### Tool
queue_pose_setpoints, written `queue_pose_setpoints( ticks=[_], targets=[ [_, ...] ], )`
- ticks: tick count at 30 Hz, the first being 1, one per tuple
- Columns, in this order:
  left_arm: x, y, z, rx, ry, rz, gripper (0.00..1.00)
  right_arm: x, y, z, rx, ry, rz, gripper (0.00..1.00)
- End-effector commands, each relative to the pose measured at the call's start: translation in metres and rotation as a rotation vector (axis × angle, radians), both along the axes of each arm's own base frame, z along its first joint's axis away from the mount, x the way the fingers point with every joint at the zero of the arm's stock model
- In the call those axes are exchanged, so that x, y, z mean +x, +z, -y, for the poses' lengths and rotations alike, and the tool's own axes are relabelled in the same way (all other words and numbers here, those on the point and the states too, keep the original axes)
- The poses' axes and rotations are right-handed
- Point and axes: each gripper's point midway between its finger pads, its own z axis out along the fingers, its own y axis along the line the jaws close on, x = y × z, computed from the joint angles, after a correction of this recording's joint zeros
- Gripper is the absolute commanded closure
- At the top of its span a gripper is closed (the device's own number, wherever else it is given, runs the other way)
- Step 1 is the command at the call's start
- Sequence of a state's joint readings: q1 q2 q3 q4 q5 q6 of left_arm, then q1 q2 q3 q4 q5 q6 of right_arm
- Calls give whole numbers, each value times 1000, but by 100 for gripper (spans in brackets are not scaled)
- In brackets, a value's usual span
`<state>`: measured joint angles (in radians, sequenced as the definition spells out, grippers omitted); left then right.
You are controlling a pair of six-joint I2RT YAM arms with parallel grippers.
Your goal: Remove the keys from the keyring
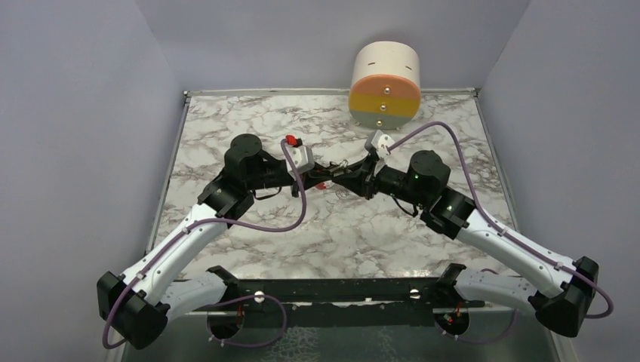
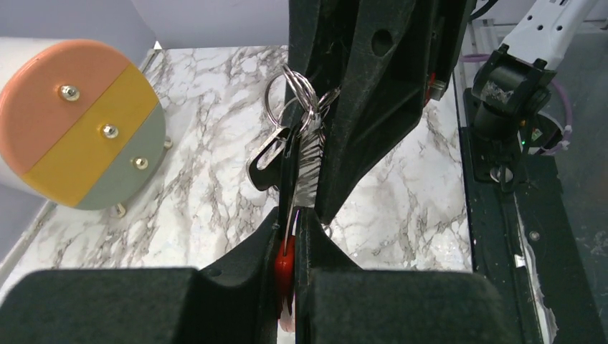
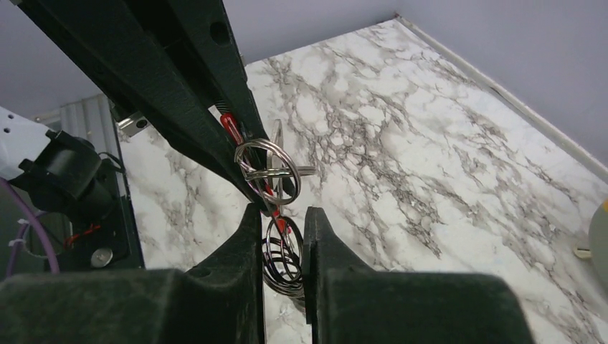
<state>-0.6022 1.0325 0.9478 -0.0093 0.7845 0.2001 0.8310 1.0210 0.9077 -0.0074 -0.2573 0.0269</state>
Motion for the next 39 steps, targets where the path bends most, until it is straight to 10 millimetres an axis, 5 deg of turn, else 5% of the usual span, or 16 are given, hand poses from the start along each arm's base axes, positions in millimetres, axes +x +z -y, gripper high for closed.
queue_pose_setpoints(
  ticks=[1,7,12,16,24,27,33,39],
  targets=[
    [-7,27,1,-70,-17,66,99,0,4,3,21,-8,24,99],
    [11,10,1,-35,66,-4,75,-10,38,27,123,-57,154,99],
    [16,0,5,-22,70,-42,55,-13,47,34,138,-70,174,99],
    [15,-3,7,-32,61,-43,70,-13,45,31,138,-59,166,99],
    [-6,24,15,-157,-67,3,69,-12,39,23,123,-29,147,99],
    [-4,33,16,-178,-62,13,86,-13,38,23,120,-29,141,99],
    [-10,45,19,-205,-98,42,100,-12,37,26,119,-45,136,99],
    [-2,43,11,-220,16,94,100,-9,33,29,102,-68,113,99]
  ],
)
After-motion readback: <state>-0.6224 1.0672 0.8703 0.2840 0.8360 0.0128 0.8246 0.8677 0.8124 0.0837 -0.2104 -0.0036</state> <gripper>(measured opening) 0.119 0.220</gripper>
